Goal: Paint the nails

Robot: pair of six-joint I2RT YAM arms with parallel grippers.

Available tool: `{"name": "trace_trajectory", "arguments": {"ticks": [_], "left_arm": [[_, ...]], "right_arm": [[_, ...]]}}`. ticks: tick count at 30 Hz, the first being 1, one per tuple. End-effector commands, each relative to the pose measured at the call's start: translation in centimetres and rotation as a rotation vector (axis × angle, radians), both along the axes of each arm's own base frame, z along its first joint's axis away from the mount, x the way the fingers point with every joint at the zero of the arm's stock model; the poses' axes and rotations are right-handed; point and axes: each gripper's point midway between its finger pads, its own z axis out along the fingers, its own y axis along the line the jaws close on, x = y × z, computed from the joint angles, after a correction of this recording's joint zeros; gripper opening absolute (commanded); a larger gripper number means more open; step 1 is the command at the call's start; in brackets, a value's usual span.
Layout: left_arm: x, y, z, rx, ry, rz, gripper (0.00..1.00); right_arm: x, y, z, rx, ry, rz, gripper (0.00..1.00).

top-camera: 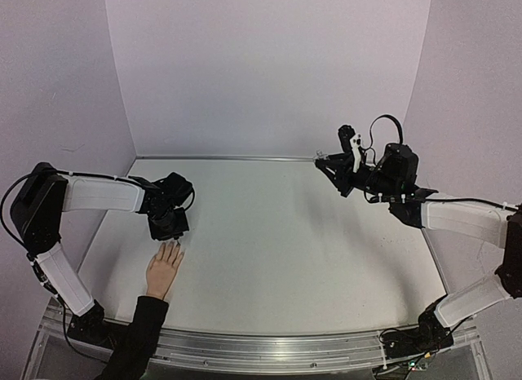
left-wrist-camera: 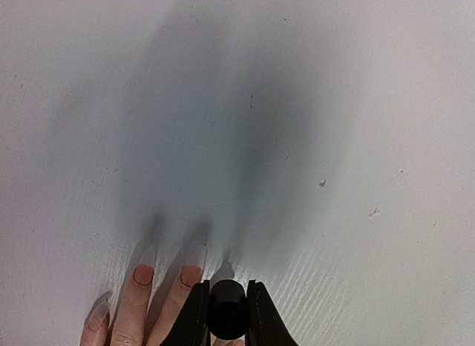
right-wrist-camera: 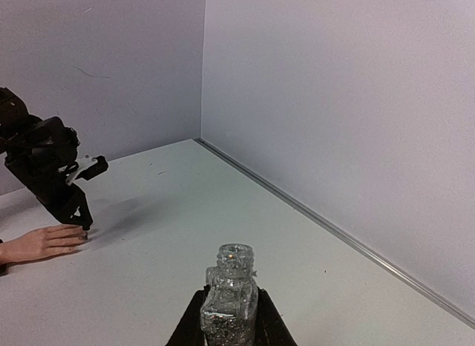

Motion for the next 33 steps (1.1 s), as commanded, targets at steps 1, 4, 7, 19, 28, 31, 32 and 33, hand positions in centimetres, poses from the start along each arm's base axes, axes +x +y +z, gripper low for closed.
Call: {"name": "trace_trajectory", "arguments": {"ticks": [1, 4, 7, 19, 28, 31, 32, 33], "left_arm": [[1.4, -0.4, 1.4, -0.004, -0.049, -0.002, 0.00], [1.4, -0.3, 1.3, -0.002, -0.046, -0.002, 0.00], [1.4, -0.3, 1.2, 0.000, -0.045, 0.000, 0.00], [1.8, -0.1, 1.5, 0.011, -0.057, 0.004, 0.00], [2.1, 0.1, 1.5, 0.018, -0.065, 0.006, 0.00], [2.3, 0.1, 1.9, 0.028, -0.076, 0.004, 0.00], [2.4, 0.1, 2.0, 0.030, -0.081, 0.002, 0.00], [2.6, 0.1, 2.2, 0.034, -0.086, 0.001, 0.00]], "right_arm": [[0.3, 0.4, 2.5, 0.041, -0.051, 0.016, 0.00], [0.3, 0.4, 2.5, 0.041, -0.049, 0.016, 0.00], [0.3, 0.3, 2.6, 0.041, -0.052, 0.015, 0.00], [0.4, 0.4, 2.4, 0.040, -0.048, 0.016, 0.00], [0.3, 0.5, 2.4, 0.042, -0.046, 0.020, 0.00], [0.4, 0.4, 2.4, 0.042, -0.045, 0.019, 0.00], [0.4, 0.5, 2.4, 0.042, -0.045, 0.021, 0.00], [0.4, 0.5, 2.4, 0.042, -0.043, 0.022, 0.00]]}}
